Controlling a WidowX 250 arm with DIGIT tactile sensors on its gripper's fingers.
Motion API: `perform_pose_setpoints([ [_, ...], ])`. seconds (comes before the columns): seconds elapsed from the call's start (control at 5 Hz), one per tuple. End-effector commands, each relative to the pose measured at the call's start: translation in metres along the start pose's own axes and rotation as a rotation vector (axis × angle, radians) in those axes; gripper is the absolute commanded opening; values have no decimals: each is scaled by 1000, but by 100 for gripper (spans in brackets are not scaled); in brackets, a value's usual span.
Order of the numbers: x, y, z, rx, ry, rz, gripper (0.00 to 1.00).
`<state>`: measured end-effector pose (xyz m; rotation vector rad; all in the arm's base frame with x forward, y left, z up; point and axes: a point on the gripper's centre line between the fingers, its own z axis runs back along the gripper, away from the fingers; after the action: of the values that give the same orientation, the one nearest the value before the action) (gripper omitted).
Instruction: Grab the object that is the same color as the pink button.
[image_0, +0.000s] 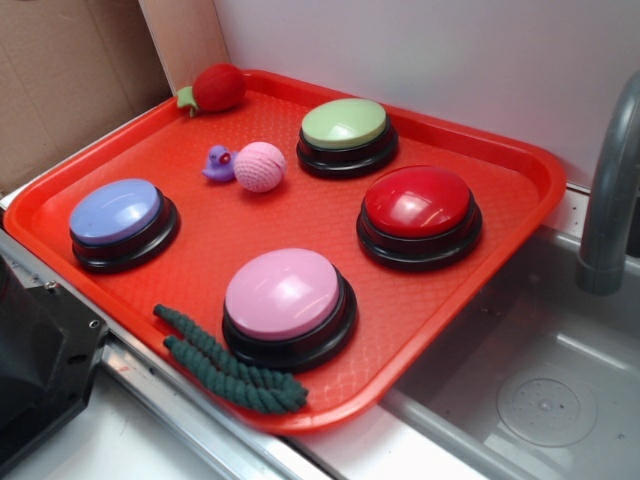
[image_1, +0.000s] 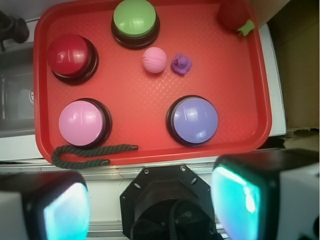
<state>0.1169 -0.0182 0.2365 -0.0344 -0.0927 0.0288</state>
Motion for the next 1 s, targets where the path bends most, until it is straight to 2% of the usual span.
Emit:
perform_pose_setpoints([
  [0.0,0,0,0,0,0,0,100],
  [0.2,48,-9,-25,46,-33,-9,100],
  [0.4,92,-36,-71,16,-61,-143,100],
  [0.6,106,-35,-115,22,-47,-178,100],
  [0.8,118,-19,-167,-21,7,-209,100],
])
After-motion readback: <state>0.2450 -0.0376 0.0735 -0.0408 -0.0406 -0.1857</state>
